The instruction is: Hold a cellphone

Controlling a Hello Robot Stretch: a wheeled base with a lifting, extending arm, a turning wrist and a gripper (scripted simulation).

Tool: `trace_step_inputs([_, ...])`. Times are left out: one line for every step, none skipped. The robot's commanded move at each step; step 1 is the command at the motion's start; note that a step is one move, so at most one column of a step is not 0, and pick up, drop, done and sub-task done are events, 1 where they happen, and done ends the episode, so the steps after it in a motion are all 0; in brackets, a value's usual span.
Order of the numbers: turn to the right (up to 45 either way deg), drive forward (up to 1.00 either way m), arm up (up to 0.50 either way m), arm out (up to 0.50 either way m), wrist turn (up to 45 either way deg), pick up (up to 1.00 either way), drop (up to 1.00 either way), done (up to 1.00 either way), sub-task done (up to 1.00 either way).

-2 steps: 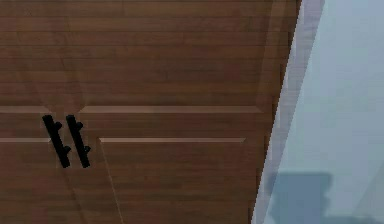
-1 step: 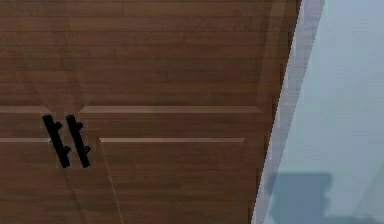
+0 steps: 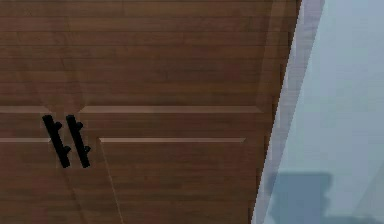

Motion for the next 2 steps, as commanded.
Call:
trace_step_inputs([0.0,0.0,-0.2,0.0,0.0,0.0,0.0,0.0,0.0])
trace_step_inputs([0.0,0.0,0.0,0.0,0.0,1.0,0.0,0.0,0.0])
